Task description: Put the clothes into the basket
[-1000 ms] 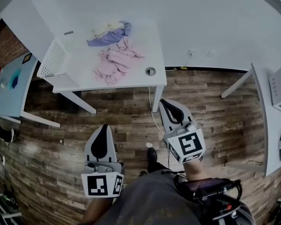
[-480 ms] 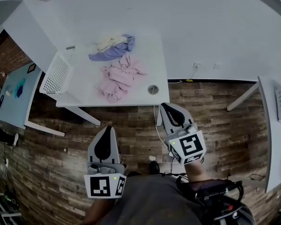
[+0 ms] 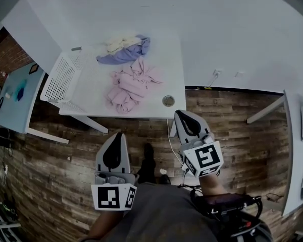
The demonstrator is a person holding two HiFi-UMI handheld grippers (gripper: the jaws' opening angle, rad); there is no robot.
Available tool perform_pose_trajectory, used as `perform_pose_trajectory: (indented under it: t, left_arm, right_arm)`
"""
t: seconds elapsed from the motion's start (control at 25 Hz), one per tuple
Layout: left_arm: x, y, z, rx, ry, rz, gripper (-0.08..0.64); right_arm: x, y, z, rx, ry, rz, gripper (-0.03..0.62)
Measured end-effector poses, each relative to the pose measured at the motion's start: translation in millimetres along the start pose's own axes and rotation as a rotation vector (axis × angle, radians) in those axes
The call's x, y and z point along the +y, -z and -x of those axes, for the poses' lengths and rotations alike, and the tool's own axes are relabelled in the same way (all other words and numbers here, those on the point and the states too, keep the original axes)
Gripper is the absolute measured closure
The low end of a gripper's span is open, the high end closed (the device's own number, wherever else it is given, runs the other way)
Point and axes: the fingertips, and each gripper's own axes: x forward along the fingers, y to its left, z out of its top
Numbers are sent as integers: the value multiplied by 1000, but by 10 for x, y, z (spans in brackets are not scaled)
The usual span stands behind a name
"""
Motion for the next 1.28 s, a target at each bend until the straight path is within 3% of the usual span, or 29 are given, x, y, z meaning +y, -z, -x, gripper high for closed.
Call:
perform_pose_trajectory:
  t: [0.4, 0.68, 0.96, 1.12, 1.28]
  left_arm:
    - [374, 164, -948, 17, 40, 34, 552]
    - [716, 487, -1602, 83, 52, 79, 552]
    - [944, 922, -2119, 149, 96, 131, 541]
    - [984, 1135, -2346, 182, 139, 152, 344]
    - [1005, 1374, -2528, 218, 164, 167, 236]
  right_arm:
    - [-384, -37, -771, -7, 19, 0, 584]
    - [-532, 179, -1397, 74, 18, -27, 584]
    - [-594, 631, -1877, 182, -3, -68, 584]
    - [-655, 871, -2050, 240, 3, -93, 584]
    - [-707, 1068, -2191, 289, 8, -117, 584]
